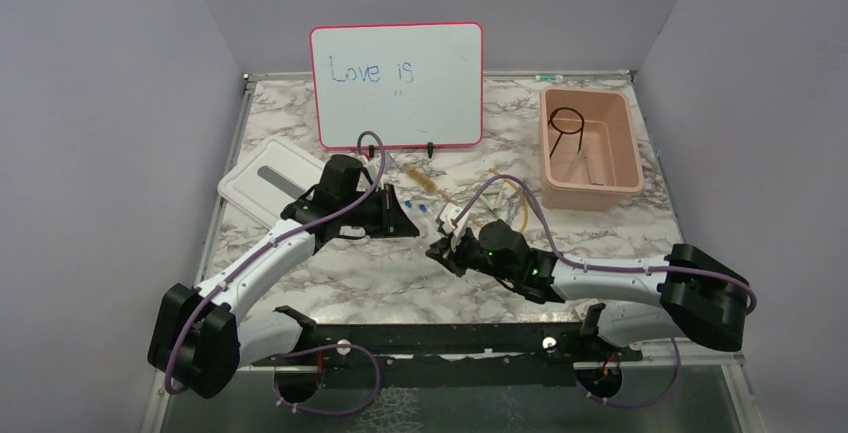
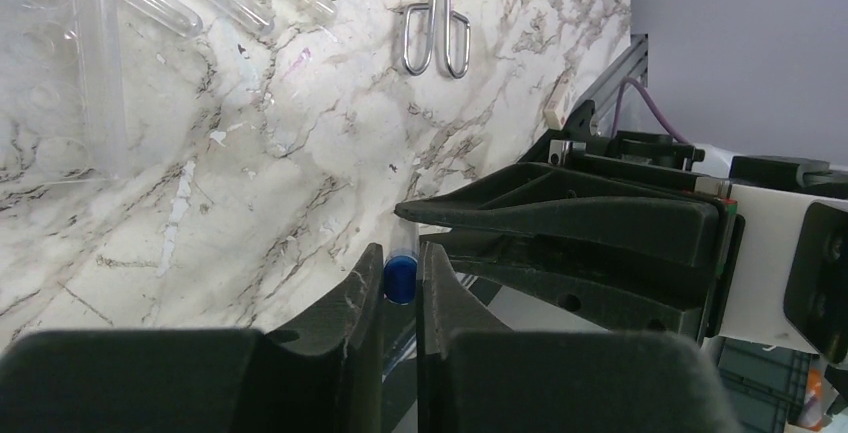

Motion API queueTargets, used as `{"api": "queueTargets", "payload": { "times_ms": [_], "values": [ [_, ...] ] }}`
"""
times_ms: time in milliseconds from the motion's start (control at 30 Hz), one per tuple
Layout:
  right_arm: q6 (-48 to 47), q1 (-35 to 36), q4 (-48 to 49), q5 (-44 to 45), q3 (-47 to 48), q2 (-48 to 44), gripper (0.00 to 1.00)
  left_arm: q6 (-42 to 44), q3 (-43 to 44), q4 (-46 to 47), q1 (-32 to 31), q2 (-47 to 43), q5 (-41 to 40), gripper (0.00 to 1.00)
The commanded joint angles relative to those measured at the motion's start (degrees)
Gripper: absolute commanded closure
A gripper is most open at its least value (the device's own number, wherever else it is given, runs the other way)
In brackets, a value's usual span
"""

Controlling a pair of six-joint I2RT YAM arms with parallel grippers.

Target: Organize the chemistry lab equipment

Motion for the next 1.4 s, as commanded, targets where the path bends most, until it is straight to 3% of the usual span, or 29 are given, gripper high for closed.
{"api": "queueTargets", "payload": {
  "times_ms": [0,33,167,300,467,600,867,1367],
  "values": [
    [0.01,0.25,2.20,-1.19,-0.09,0.71,0.91,1.97,1.82,0.11,0.11,-0.07,0.14,0.95],
    [0.38,0.25,1.40,-0.13,0.55,1.17,0.90,2.27,2.08,0.12,0.11,-0.19,-0.26,0.99],
    [4.94,0.25,-1.84,3.89,2.57,2.57,0.66,4.91,3.85,-1.90,0.11,-1.38,-6.99,1.00],
    [7.12,0.25,-0.36,4.38,0.54,0.47,0.52,7.68,6.63,-6.27,0.11,-3.13,-25.23,1.00],
    [8.71,0.25,-1.93,7.28,0.48,-1.40,0.49,9.61,8.98,-10.73,0.11,-3.19,-45.96,1.00],
    [9.25,0.25,-3.44,9.71,1.22,-0.87,0.49,9.09,8.83,-12.37,0.11,-2.46,-55.32,1.00],
    [9.85,0.25,-5.50,12.41,2.15,-0.45,0.50,6.02,8.05,-15.07,0.11,-1.69,-61.00,1.00],
    [10.13,0.25,-6.97,14.20,3.21,0.74,0.51,6.14,8.77,-14.10,0.11,4.21,-55.92,1.00]
  ]
}}
